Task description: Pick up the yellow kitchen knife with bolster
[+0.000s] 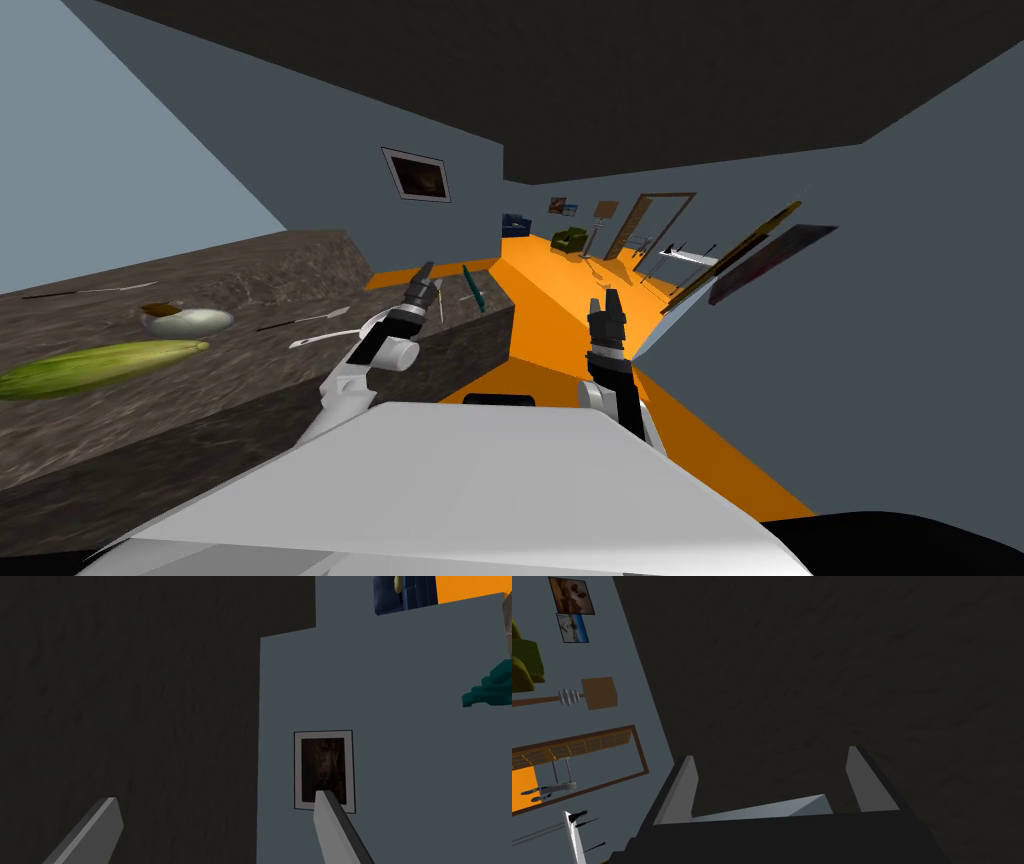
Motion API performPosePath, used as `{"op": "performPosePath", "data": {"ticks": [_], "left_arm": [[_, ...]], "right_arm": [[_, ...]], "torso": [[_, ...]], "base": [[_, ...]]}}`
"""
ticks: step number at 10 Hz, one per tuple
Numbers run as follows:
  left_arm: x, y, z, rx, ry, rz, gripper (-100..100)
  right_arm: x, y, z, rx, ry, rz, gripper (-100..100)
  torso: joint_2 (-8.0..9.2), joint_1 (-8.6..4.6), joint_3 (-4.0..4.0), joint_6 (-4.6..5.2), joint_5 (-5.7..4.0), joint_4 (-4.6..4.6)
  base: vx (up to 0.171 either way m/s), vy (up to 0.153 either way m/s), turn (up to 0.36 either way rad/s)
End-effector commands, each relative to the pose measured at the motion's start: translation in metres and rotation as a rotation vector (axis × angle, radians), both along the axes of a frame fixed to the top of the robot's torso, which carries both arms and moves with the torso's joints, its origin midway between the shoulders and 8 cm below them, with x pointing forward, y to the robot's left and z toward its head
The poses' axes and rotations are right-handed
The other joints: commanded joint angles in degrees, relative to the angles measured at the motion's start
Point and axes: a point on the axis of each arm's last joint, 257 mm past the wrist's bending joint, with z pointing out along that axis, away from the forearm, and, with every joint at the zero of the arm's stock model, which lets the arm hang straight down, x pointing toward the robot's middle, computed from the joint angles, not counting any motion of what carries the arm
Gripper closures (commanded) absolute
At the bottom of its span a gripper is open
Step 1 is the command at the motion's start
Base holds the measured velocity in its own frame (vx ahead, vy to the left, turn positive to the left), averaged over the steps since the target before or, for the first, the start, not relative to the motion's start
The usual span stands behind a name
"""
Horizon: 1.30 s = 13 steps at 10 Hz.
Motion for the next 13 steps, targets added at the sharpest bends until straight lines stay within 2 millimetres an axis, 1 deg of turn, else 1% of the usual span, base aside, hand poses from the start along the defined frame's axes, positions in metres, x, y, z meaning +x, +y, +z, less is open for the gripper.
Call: {"op": "performPosePath", "data": {"ticks": [1,2,3,4,5,6,7,8,9,10,11,12,13], "left_arm": [[0.015,0.005,-0.016,0.018,0.064,-0.004,-100],[0.016,0.005,-0.02,0.019,0.079,-0.003,-100],[0.028,0.011,-0.03,0.035,0.123,-0.006,-100],[0.029,0.011,-0.035,0.037,0.145,-0.004,-100],[0.04,0.018,-0.045,0.053,0.187,-0.007,-100],[0.042,0.018,-0.052,0.056,0.214,-0.005,-100],[0.052,0.026,-0.063,0.073,0.263,-0.006,-100],[0.053,0.026,-0.068,0.075,0.285,-0.005,-100],[0.053,0.026,-0.069,0.075,0.286,-0.005,-100],[0.063,0.035,-0.08,0.092,0.338,-0.005,-100],[0.063,0.035,-0.086,0.095,0.361,-0.004,-100],[0.071,0.044,-0.094,0.11,0.401,-0.003,-100],[0.071,0.045,-0.1,0.113,0.427,-0.002,-100]], "right_arm": [[0.0,0.0,0.0,0.0,0.0,0.0,0],[0.0,0.0,0.0,0.0,0.0,0.0,0],[0.0,0.0,0.0,0.0,0.0,0.0,0],[0.0,0.0,0.0,0.0,0.0,0.0,0],[0.0,0.0,0.0,0.0,0.0,0.0,0],[0.0,0.0,0.0,0.0,0.0,0.0,0],[0.0,0.0,0.0,0.0,0.0,0.0,0],[0.0,0.0,0.0,0.0,0.0,0.0,0],[0.0,0.0,0.0,0.0,0.0,0.0,0],[0.0,0.0,0.0,0.0,0.0,0.0,0],[0.0,0.0,0.0,0.0,0.0,0.0,0],[0.0,0.0,0.0,0.0,0.0,0.0,0],[0.0,0.0,0.0,0.0,0.0,0.0,0]], "torso": [[0.0,0.0,0.0,0.0,0.0,0.0],[0.01,-0.02,0.0,0.02,-0.01,0.0],[0.0,-0.01,0.0,0.0,-0.01,0.0],[-0.02,0.04,-0.01,0.02,0.0,0.0],[-0.03,0.0,-0.02,0.0,0.0,-0.01],[-0.04,-0.02,-0.02,0.03,-0.01,-0.01],[-0.05,-0.02,-0.03,-0.01,0.0,-0.01],[-0.02,0.05,-0.01,0.01,0.01,-0.01],[-0.03,0.04,-0.02,-0.01,0.01,-0.01],[-0.09,-0.06,-0.05,-0.02,-0.01,-0.02],[-0.1,-0.05,-0.06,0.03,-0.02,-0.02],[-0.1,-0.02,-0.06,-0.02,-0.01,-0.02],[-0.07,0.01,-0.04,0.01,0.0,-0.02]], "base": [[-0.051,0.034,-0.082],[-0.044,0.038,-0.075],[-0.041,0.049,-0.11],[-0.037,0.04,-0.076],[-0.038,0.035,-0.12],[-0.035,0.036,-0.079],[-0.046,0.053,-0.127],[-0.04,0.05,-0.069],[-0.017,0.019,0.007],[-0.023,0.025,-0.151],[-0.025,0.036,-0.087],[-0.038,0.042,-0.108],[-0.035,0.05,-0.086]]}}
